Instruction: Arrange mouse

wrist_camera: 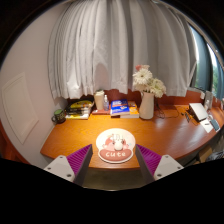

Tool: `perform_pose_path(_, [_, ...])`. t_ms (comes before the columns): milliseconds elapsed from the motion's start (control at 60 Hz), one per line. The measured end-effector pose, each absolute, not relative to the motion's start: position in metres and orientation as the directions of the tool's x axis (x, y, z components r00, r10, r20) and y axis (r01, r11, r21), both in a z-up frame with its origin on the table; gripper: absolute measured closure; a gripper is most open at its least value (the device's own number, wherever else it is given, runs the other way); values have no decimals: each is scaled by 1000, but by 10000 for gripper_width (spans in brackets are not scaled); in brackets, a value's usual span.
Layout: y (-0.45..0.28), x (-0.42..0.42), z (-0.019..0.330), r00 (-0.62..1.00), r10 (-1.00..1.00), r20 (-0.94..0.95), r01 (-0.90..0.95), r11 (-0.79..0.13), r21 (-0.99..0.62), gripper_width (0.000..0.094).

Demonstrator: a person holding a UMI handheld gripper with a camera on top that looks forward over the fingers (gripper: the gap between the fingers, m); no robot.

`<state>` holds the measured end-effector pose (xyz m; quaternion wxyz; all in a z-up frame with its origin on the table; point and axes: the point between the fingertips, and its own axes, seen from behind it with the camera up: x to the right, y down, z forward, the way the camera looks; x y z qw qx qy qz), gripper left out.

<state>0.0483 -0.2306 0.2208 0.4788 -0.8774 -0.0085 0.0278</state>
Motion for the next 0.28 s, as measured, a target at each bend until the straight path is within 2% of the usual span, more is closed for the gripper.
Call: perform_pose_path(283, [-243,72,227,1000,3,-26,-20,-522,-852,79])
